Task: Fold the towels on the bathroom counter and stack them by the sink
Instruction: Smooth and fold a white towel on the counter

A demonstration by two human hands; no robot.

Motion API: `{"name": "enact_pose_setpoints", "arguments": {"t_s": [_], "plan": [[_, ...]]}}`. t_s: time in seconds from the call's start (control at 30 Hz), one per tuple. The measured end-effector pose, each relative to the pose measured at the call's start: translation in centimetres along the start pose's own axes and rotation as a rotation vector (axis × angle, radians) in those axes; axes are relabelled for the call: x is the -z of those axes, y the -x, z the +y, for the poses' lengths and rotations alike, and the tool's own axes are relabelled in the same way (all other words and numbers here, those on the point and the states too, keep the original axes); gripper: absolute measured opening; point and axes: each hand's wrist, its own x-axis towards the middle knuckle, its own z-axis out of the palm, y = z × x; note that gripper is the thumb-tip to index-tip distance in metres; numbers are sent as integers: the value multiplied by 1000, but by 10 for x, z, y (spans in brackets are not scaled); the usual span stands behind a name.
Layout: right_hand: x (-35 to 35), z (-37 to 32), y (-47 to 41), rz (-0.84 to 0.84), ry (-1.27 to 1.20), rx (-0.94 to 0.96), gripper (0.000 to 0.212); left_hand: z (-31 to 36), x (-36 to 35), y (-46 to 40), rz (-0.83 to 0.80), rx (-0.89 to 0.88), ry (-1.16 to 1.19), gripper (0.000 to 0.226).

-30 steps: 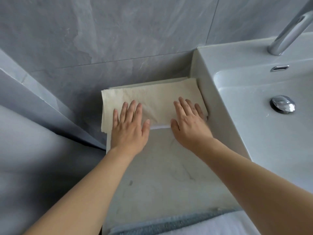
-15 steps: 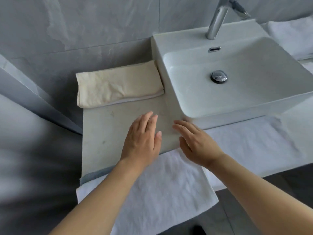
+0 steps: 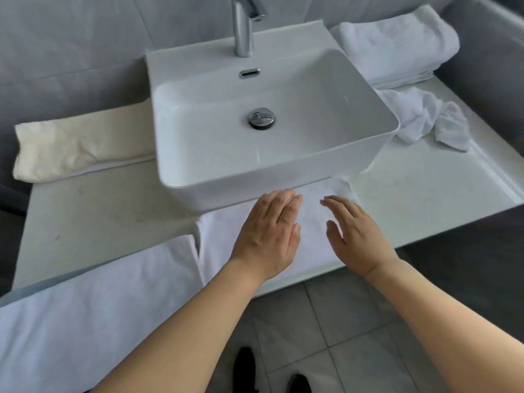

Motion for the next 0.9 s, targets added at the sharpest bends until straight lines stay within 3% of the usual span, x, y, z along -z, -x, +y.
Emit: {"name": "enact_pose_setpoints", "arguments": {"t_s": [0.3,0.47,0.7,0.8,0.9], "plan": [[32,147,-42,188,-19,-236,49,66,-84,-117,60,-105,182,48],[56,252,-81,217,91,-358,54,119,-135,-182,-34,-135,205,53],[66,364,-130,149,88,-462,66,161,-199,-312,3,221,154,69],[60,380,-143,215,60,-483,72,143,-221,-375,80,400,42,69],[59,383,-147,317,59,-530,79,125,-231,-418,-28,496,-18,79]]}}
